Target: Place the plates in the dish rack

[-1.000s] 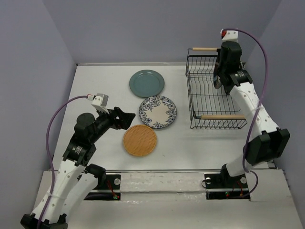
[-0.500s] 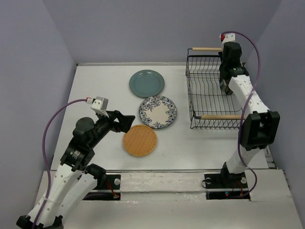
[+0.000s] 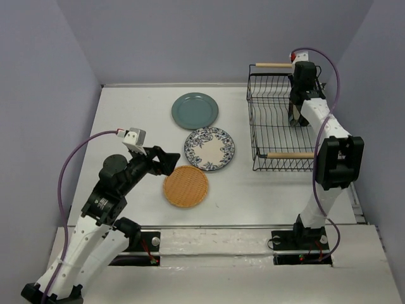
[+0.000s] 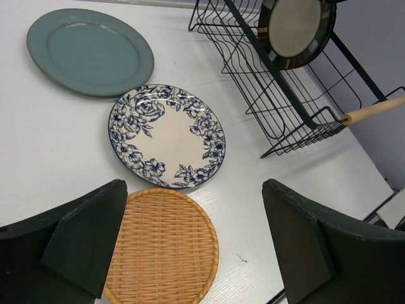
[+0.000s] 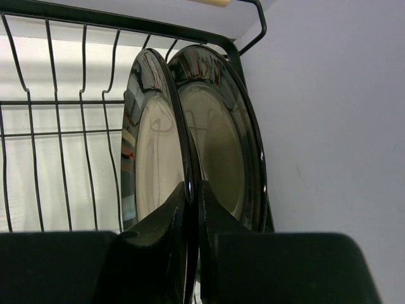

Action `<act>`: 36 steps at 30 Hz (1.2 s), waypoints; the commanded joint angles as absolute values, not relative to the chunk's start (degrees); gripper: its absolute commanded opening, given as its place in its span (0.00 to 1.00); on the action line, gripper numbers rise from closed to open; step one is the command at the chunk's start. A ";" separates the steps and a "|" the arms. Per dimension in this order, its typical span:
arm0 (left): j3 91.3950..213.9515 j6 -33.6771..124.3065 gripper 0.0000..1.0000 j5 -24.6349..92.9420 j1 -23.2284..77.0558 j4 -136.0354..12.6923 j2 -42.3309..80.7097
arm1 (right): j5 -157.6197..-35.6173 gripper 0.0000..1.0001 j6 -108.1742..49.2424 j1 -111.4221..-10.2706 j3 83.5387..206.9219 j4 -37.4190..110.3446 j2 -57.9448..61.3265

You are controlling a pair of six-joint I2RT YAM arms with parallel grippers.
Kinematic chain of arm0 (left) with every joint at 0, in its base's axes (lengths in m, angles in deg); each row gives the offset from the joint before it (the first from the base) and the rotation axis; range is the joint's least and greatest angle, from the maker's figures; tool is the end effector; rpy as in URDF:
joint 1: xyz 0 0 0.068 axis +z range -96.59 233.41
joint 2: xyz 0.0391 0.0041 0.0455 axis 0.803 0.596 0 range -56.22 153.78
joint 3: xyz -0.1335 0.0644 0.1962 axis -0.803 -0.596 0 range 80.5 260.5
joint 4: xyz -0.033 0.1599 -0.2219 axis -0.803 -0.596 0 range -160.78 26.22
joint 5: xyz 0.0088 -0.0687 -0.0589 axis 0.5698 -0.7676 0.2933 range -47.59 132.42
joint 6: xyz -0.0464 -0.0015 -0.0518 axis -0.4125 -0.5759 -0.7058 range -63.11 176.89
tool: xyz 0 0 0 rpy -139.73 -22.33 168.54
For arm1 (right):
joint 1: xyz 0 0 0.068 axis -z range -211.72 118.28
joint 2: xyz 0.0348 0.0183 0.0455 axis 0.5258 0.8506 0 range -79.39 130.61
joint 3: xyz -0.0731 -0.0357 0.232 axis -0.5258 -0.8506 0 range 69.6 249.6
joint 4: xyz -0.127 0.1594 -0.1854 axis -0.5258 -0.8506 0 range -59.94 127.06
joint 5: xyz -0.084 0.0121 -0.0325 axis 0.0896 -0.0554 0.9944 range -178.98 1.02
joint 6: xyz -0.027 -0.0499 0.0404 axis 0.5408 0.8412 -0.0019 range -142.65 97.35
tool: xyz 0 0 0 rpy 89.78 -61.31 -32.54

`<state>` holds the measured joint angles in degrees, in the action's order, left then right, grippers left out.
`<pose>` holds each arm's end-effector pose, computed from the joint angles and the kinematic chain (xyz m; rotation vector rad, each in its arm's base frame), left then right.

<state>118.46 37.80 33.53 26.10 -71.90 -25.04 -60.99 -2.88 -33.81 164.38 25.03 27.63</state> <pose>0.1727 -0.0991 0.3229 0.2418 1.6278 -0.7488 0.4696 -0.0095 0.2918 -0.0622 2.0050 -0.6844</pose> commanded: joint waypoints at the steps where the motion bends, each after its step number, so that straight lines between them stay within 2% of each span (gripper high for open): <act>1: 119.62 38.70 0.99 33.89 25.90 -70.54 -24.49 | -59.97 0.07 -2.61 -34.00 167.25 35.21 24.85; 8: 119.62 38.79 0.99 33.98 25.90 -70.54 -24.05 | -61.99 0.07 -3.49 -33.48 164.35 35.48 24.85; 15: 119.53 38.61 0.99 33.98 26.25 -70.72 -23.70 | -66.29 0.08 -12.45 -30.75 160.21 35.65 25.20; 18: 119.53 38.53 0.98 33.80 26.34 -70.72 -23.35 | -66.91 0.22 -14.82 -30.14 159.60 35.83 25.37; 19: 119.44 38.53 0.98 33.80 26.52 -70.72 -23.26 | -67.00 0.32 -15.18 -30.14 159.60 35.83 25.38; 21: 119.44 38.53 0.98 33.71 26.69 -70.63 -23.00 | -67.18 0.41 -16.14 -30.14 159.86 35.74 25.29; 22: 119.44 38.35 0.98 33.71 26.78 -70.72 -22.65 | -67.09 0.50 -16.84 -30.14 160.12 35.39 25.11; 26: 119.53 38.35 0.96 34.06 27.13 -71.16 -20.98 | -65.95 0.68 -17.64 -30.14 162.84 32.94 24.85; 32: 119.70 37.74 0.91 35.65 27.31 -72.04 -18.25 | -71.65 0.78 -21.24 -30.14 164.95 30.11 21.34; 36: 119.79 37.21 0.84 39.93 27.48 -73.70 -15.88 | -82.69 0.82 -29.74 -30.14 165.22 26.43 15.99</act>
